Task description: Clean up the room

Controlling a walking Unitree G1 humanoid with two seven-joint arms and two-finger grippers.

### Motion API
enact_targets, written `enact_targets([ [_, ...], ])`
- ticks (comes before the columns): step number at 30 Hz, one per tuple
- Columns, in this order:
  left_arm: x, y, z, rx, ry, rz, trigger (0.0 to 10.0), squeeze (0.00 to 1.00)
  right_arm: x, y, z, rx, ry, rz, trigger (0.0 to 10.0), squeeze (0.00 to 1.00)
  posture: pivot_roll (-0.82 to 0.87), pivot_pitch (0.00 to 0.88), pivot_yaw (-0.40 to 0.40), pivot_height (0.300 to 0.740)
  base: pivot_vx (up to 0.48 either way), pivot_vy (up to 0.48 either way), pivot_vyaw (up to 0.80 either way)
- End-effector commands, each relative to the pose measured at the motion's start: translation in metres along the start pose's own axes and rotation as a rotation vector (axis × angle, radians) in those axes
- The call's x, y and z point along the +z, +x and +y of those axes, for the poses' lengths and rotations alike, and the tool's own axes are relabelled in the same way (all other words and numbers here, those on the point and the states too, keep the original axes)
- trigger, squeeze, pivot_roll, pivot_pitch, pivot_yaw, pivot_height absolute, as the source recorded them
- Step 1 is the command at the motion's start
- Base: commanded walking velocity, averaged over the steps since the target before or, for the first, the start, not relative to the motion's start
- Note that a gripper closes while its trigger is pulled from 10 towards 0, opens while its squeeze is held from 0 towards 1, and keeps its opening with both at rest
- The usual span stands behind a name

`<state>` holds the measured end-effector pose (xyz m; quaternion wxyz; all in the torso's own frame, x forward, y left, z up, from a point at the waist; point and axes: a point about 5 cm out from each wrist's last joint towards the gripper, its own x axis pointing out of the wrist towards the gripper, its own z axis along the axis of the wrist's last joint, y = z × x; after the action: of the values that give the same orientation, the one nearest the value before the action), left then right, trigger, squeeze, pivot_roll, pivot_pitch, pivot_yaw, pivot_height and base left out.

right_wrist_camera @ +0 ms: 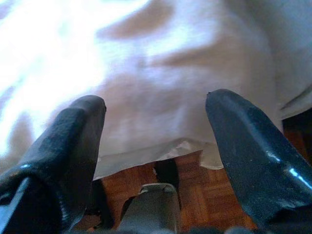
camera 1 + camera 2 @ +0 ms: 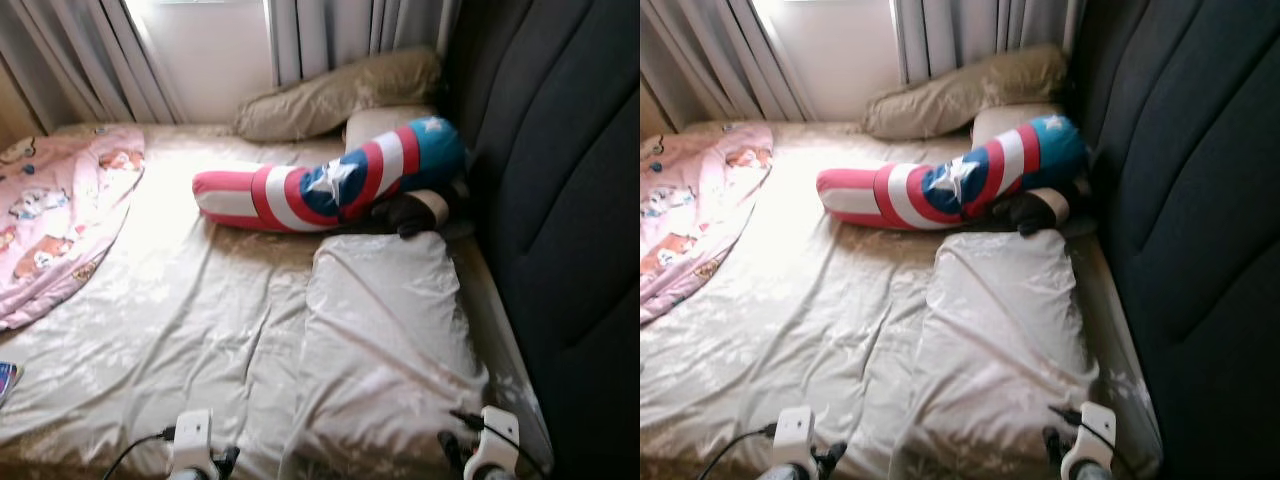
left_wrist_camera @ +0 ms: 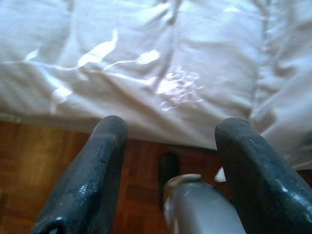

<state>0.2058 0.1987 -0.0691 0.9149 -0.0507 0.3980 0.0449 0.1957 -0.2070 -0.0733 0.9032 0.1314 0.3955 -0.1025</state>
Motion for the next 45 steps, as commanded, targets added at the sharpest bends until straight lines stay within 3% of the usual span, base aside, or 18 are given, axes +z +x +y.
enact_targets([
  [1,0.002,0.0,0.002,0.0,-0.013,-0.019,10.0,0.0,0.009,0.001,0.0,0.0,-0.026,-0.048,10.0,0.0,-0.02,0.0,0.025,0.74,0.0,0.0,0.0],
  [3,0.005,0.0,0.002,0.0,-0.013,-0.029,10.0,0.0,0.011,0.002,0.002,0.01,-0.033,-0.059,10.0,0.0,-0.03,0.0,0.03,0.74,0.0,0.0,0.0],
  [4,0.018,0.001,0.004,0.001,-0.028,-0.094,10.0,0.0,0.017,0.002,0.006,0.036,-0.045,-0.094,10.0,0.0,-0.04,0.0,0.035,0.74,0.0,0.0,0.0],
  [7,0.076,0.002,0.012,-0.024,0.021,-0.335,10.0,0.0,0.032,0.004,0.012,0.062,-0.046,-0.175,10.0,0.0,-0.04,0.0,0.031,0.74,0.0,0.0,0.0],
  [8,0.096,-0.001,0.009,-0.034,0.064,-0.442,10.0,0.0,0.063,0.006,0.021,0.088,-0.067,-0.293,10.0,0.0,-0.04,0.0,0.025,0.74,0.0,0.0,0.0],
  [12,0.108,-0.005,0.003,-0.059,0.045,-0.553,10.0,0.0,0.087,0.003,0.025,0.119,-0.063,-0.414,10.0,0.0,-0.06,0.0,0.009,0.74,0.0,0.0,0.0],
  [19,0.112,-0.012,-0.003,-0.115,0.038,-0.649,10.0,0.0,0.098,-0.002,0.022,0.139,-0.067,-0.503,10.0,0.0,-0.09,0.0,-0.025,0.74,0.0,0.0,0.0],
  [23,0.105,-0.017,-0.005,-0.126,0.041,-0.684,10.0,0.0,0.09,-0.003,0.018,0.133,-0.07,-0.492,10.0,0.0,-0.09,0.0,-0.027,0.74,0.0,0.0,0.0],
  [29,0.104,-0.018,-0.006,-0.143,0.054,-0.695,10.0,0.0,0.082,-0.002,0.017,0.13,-0.063,-0.469,10.0,0.0,-0.08,0.0,-0.03,0.74,0.0,0.0,0.0],
  [45,0.122,-0.016,-0.017,-0.189,0.066,-0.703,10.0,0.0,0.088,-0.002,0.017,0.109,-0.049,-0.481,10.0,0.0,-0.09,0.0,-0.018,0.74,0.0,0.0,0.0],
])
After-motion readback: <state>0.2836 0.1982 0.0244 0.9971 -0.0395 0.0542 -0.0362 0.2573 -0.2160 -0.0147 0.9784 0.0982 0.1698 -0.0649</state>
